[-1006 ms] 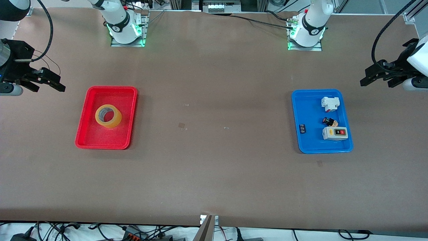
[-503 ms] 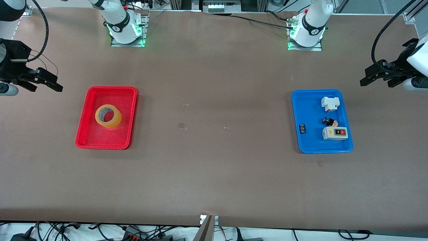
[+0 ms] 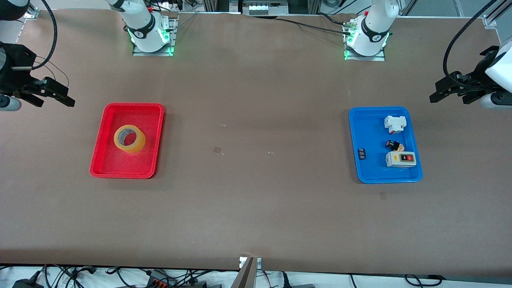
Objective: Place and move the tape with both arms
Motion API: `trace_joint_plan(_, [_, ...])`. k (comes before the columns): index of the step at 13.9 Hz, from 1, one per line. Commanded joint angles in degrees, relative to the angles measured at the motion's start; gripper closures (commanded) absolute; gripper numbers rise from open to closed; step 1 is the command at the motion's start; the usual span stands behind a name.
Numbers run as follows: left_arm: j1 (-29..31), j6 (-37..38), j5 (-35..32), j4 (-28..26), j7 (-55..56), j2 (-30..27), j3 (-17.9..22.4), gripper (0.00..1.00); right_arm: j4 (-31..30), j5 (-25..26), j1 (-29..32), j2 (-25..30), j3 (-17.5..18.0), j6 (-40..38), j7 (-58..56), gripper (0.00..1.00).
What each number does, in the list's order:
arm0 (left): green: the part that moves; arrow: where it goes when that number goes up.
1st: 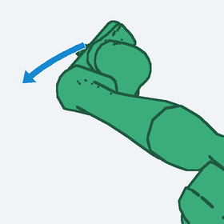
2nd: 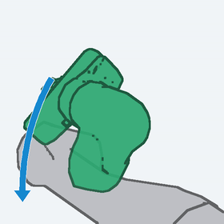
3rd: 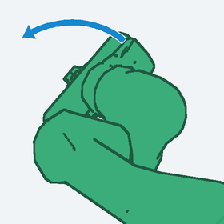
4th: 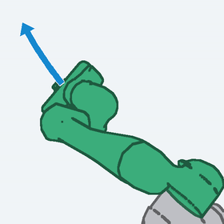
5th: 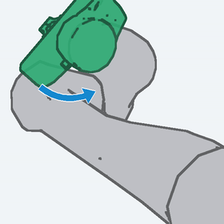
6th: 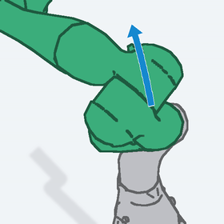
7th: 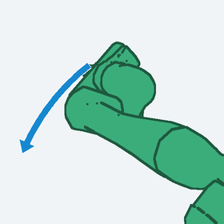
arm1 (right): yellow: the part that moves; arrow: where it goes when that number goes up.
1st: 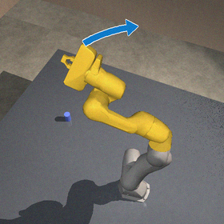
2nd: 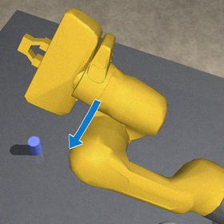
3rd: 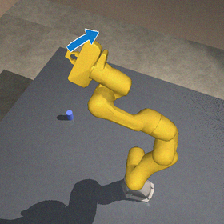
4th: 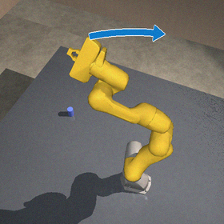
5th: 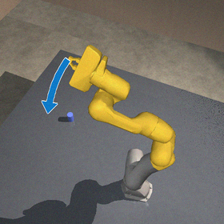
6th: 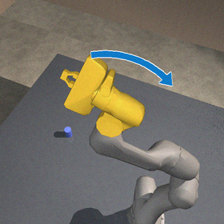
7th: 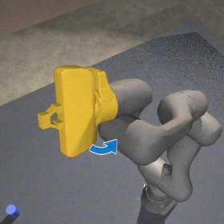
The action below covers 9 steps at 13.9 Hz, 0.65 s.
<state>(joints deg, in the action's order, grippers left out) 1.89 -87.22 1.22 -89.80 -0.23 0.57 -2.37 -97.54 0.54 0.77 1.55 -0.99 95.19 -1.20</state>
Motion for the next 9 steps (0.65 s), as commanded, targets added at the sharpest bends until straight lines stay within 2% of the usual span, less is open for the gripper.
trace_joint_plan(1, [-0.13, 1.26, 0.80, 1.03, 0.76, -0.22, -0.10, 0.00, -0.10, -0.45, 0.90, 0.83, 0.90, -0.88, -1.78, 0.00])
trace_joint_plan(9, [-0.04, 1.35, 0.80, 1.03, 0.76, -0.13, -0.10, 0.00, -0.37, -0.19, 0.90, 1.35, 0.90, -1.32, -1.70, 0.00])
